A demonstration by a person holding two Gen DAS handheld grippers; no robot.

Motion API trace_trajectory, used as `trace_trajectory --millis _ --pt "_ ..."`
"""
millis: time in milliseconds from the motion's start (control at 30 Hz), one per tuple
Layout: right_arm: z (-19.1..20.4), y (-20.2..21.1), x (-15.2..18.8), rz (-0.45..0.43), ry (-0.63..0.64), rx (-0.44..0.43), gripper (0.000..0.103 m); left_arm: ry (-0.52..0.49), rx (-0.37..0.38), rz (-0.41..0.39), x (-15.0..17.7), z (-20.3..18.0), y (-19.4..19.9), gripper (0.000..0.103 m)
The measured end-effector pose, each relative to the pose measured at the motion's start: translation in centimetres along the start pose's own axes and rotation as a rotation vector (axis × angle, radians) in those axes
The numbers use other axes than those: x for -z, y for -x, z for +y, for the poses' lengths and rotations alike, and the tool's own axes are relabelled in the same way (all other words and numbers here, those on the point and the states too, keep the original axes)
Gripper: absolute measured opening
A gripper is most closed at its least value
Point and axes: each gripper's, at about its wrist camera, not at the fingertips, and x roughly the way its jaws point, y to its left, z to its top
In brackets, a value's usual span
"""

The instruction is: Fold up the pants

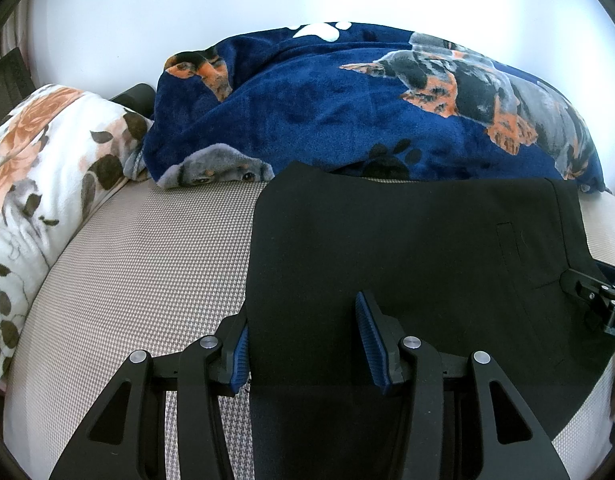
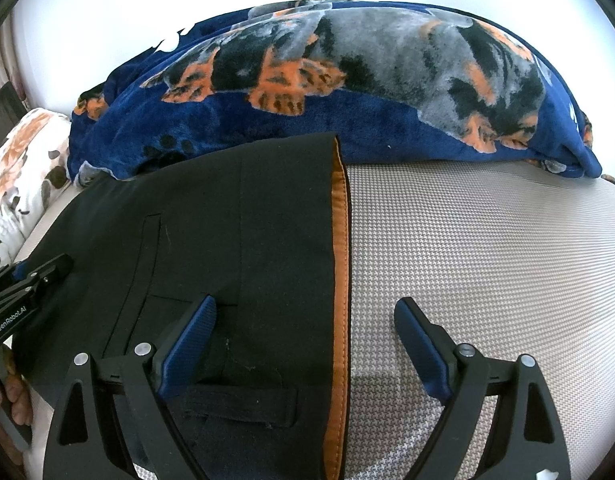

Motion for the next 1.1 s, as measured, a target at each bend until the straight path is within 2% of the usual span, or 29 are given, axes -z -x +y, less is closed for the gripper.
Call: trace_trajectory --millis 1100 --pt "0.09 -0.06 0.01 -0.003 0.003 0.009 0.09 0.0 -0.002 0.0 -0.01 -0.05 -0.02 0.049"
